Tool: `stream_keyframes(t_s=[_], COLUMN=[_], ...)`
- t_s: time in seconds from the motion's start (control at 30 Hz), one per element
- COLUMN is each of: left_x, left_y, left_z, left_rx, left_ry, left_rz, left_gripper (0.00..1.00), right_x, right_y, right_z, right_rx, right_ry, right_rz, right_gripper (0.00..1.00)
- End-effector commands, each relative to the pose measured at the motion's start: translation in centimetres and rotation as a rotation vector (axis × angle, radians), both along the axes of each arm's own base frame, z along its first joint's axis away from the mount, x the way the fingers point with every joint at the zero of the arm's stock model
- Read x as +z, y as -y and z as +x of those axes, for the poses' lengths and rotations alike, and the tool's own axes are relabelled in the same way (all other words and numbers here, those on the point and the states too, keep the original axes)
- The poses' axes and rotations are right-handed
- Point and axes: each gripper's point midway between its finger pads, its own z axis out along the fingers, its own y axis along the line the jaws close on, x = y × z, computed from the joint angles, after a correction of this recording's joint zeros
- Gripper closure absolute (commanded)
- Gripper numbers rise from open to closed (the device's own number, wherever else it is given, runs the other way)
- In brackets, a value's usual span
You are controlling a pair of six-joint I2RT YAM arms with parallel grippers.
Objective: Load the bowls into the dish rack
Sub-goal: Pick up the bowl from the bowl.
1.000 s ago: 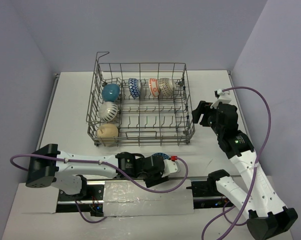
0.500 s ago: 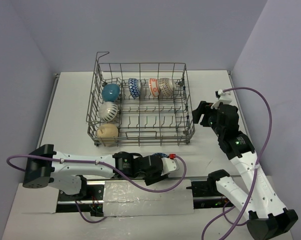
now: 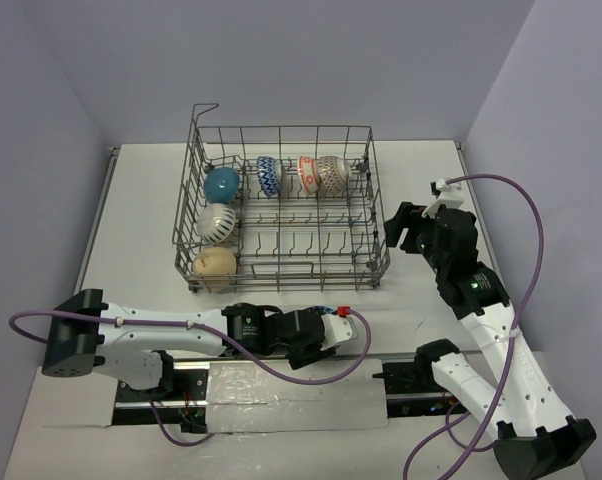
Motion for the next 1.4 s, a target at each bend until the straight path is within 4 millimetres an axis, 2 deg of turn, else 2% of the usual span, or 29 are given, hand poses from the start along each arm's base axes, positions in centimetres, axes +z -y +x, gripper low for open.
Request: stream_keyframes(t_s=[0.0,0.07,0.1,0.27,0.33,0.53,0.63,0.97,1.37], left_x=[1.2,1.1,0.9,0.2,0.4,-0.5,-0.6,0.3,-1.1], left_y=[1.1,1.1,1.1,1.5,1.8,1.8,1.7,1.5,1.1], left_z=[0.5,0.6,0.6,0.9,0.9,1.2,1.3,1.7,2.5], left_rx=[0.023,0.028,0.03,0.033,0.032,0.053,0.068,0.101,0.146], left_ry=[0.023,0.026,0.03,0.04,0.043,0.047,0.048,0.054,0.105], left_rz=[-0.056,-0.053,-0.048,-0.029,-0.03,0.008,0.014,0.003,0.088], left_gripper=[0.48,0.5,0.55,0.68,0.77,0.86,0.99,1.0,1.0], right_x=[1.5,1.4,1.5,1.5,1.5,1.7,1.9,2.0,2.2], right_y=[-0.4,-0.4,-0.5,-0.5,-0.5,-0.5,-0.5,-0.6,-0.7], right_z=[0.3,0.3,0.3,0.4,0.3,0.1,0.0,-0.1,-0.1], right_rx=[0.01,0.013,0.013,0.018,0.02,0.019,0.02,0.028,0.034], right_ry=[0.062,0.06,0.063,0.057,0.058,0.069,0.077,0.081,0.083], right_rz=[0.023,0.023,0.024,0.023,0.023,0.023,0.026,0.027,0.03], right_gripper=[0.25,0.25,0.25,0.25,0.25,0.25,0.25,0.25,0.25])
